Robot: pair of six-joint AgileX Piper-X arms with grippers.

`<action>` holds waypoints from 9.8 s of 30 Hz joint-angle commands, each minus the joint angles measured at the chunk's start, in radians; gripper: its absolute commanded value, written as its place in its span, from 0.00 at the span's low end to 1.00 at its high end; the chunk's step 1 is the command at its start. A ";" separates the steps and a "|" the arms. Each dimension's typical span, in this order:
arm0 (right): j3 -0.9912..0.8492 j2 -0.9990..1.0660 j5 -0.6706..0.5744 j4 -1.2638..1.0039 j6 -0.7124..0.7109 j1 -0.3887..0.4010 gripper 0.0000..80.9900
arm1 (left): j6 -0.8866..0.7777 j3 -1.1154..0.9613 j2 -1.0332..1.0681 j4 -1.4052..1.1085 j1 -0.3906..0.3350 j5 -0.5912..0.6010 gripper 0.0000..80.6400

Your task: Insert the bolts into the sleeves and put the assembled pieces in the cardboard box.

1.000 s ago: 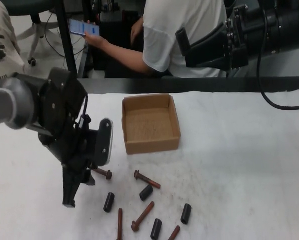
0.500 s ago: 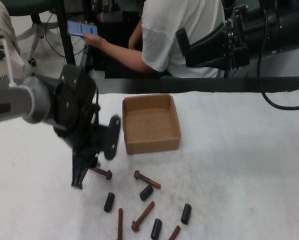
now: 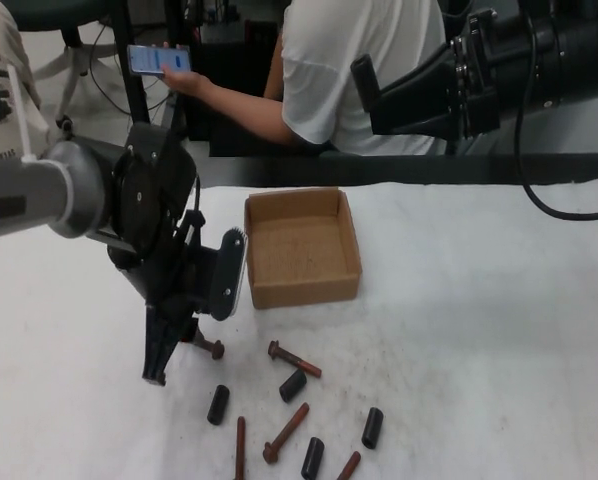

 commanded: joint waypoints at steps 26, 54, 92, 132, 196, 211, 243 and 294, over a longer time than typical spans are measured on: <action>-0.007 -0.010 -0.014 -0.013 0.015 -0.003 0.01 | 0.057 -0.007 0.041 0.022 0.000 -0.024 0.41; -0.007 -0.010 -0.014 -0.013 0.017 -0.003 0.01 | 0.051 -0.005 0.098 0.005 -0.002 -0.028 0.00; 0.004 -0.013 -0.151 -0.110 0.178 -0.001 0.01 | -1.637 0.027 -0.357 -0.642 0.001 0.519 0.00; 0.493 -0.003 0.085 -1.119 0.715 0.160 0.01 | -2.100 0.285 -0.456 -1.226 0.035 0.796 0.00; 0.491 0.036 0.122 -1.202 0.803 0.239 0.01 | -2.059 0.365 -0.456 -1.251 0.028 0.788 0.00; 0.491 0.036 0.130 -1.192 0.800 0.239 0.01 | -2.083 0.365 -0.456 -1.278 0.022 0.781 0.00; 0.491 0.036 0.208 -1.334 0.881 0.239 0.01 | -2.211 0.436 -0.456 -1.408 -0.077 0.674 0.00; 0.491 0.036 0.192 -1.335 0.881 0.237 0.01 | -2.182 0.459 -0.456 -1.363 -0.035 0.886 0.61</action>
